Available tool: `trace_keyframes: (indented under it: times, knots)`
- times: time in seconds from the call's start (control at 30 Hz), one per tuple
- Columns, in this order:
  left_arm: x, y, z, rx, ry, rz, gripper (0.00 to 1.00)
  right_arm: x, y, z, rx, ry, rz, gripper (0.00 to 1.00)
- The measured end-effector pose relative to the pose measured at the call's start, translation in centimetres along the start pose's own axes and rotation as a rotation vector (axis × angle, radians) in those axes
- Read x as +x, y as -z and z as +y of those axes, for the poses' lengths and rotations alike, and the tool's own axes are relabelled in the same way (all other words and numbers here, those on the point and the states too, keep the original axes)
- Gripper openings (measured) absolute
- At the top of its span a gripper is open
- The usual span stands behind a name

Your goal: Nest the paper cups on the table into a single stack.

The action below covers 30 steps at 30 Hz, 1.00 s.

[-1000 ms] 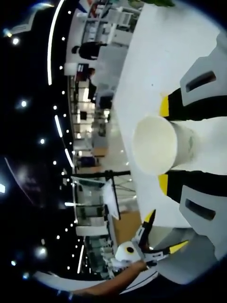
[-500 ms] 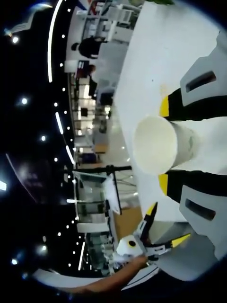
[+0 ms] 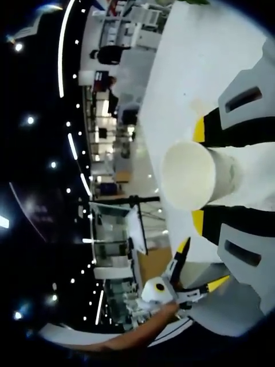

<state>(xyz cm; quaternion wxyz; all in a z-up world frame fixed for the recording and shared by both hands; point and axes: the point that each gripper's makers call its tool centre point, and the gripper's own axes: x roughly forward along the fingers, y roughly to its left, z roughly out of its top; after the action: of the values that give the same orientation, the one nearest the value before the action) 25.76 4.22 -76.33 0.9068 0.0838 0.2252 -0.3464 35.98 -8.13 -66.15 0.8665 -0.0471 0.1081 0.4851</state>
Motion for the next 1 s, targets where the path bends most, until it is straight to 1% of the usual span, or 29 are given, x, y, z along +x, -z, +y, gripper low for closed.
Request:
trace_keyframes:
  times: [0.07,0.13,0.2,0.33,0.5,0.63,1.0]
  knots:
    - [0.0,0.0,0.1,0.001,-0.001,0.0,0.96,-0.1,0.3,0.5,-0.002,-0.007,0.0,0.35]
    - [0.1,0.0,0.1,0.001,0.0,0.0,0.96,-0.1,0.8,0.9,-0.031,-0.014,0.019,0.35]
    - [0.0,0.1,0.1,0.002,-0.001,0.001,0.96,-0.1,1.1,1.2,-0.042,-0.018,0.026,0.34]
    - [0.0,0.1,0.2,0.0,-0.001,0.001,0.96,-0.3,1.7,1.6,-0.036,-0.015,0.026,0.34]
    - [0.0,0.1,0.2,0.001,-0.001,0.0,0.96,-0.7,1.9,2.0,-0.037,-0.008,0.015,0.34]
    - [-0.1,0.0,0.1,0.002,-0.001,0.0,0.96,-1.0,1.9,2.3,-0.011,-0.007,0.006,0.34]
    - [0.0,0.1,0.0,0.001,0.0,0.0,0.95,-1.7,1.9,3.2,0.006,-0.019,0.007,0.34]
